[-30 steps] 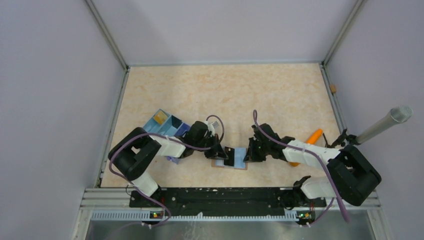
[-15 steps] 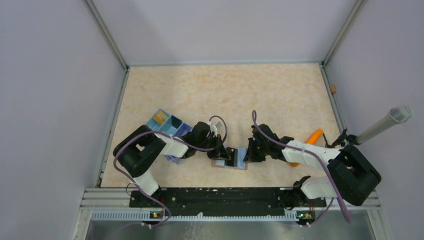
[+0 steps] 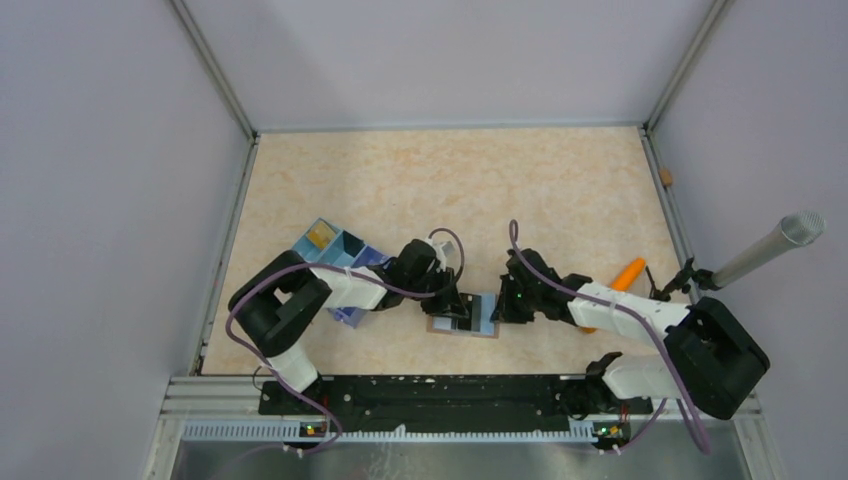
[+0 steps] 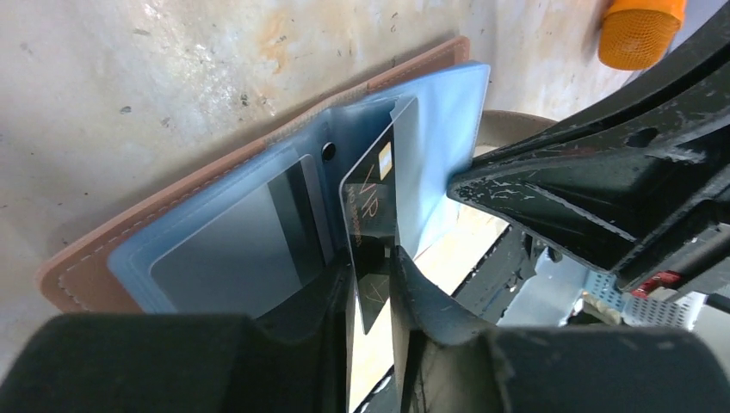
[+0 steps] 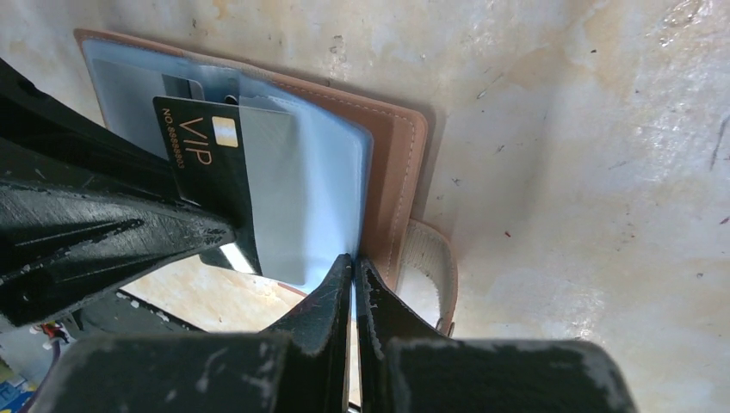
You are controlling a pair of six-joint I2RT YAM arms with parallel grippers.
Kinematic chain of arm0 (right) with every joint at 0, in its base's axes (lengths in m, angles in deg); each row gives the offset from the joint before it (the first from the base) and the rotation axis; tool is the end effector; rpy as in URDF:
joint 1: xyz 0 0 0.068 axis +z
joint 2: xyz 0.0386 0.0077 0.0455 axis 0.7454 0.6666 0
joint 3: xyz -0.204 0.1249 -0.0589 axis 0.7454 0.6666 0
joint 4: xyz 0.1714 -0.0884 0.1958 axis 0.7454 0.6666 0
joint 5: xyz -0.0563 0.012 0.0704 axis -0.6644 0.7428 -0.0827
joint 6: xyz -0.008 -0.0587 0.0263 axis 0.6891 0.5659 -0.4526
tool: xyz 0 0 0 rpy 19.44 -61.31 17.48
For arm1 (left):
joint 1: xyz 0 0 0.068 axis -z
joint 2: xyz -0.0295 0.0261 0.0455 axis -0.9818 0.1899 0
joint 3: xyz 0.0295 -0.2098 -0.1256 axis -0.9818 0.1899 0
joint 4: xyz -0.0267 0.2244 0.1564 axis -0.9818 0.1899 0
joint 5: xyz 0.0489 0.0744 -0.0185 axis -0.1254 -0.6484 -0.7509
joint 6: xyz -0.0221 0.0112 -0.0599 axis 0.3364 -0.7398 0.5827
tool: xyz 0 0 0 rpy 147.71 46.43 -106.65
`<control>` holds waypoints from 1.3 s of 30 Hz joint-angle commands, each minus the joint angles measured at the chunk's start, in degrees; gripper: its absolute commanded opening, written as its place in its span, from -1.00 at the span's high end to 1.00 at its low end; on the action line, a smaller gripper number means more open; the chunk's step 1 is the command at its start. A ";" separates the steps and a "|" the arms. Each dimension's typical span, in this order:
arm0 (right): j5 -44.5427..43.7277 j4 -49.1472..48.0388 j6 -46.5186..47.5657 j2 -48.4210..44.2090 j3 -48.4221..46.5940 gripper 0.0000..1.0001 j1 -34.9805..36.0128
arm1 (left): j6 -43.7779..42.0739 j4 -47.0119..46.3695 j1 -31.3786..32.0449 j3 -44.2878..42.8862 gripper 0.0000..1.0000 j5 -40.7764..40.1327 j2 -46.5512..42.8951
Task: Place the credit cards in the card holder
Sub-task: Insert the credit card into the card holder.
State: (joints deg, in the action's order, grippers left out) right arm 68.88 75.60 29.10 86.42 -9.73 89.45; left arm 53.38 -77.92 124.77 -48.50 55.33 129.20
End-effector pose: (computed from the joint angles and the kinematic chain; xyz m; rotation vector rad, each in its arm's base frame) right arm 0.1813 0.1659 0.1033 0.0544 2.7252 0.6457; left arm 0.2096 -0.2480 0.0782 0.1974 2.6562 -1.2600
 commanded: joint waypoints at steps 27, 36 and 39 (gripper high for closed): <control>-3.99 1.76 -0.49 -3.80 1.41 0.78 0.56 | -2.66 7.50 1.83 -4.77 -0.09 -5.50 -2.80; -4.64 1.21 -1.64 -5.38 2.06 0.31 0.86 | -0.63 4.14 3.68 -5.92 -0.09 -4.45 0.75; -4.95 1.10 -2.25 -6.24 2.48 0.27 0.84 | -0.26 3.40 4.09 -6.29 -0.09 -4.48 1.50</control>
State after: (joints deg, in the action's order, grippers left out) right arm 65.45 77.06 27.77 82.24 -8.31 89.73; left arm 52.70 -72.96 128.09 -53.48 51.37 129.09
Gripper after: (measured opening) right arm 0.356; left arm 0.543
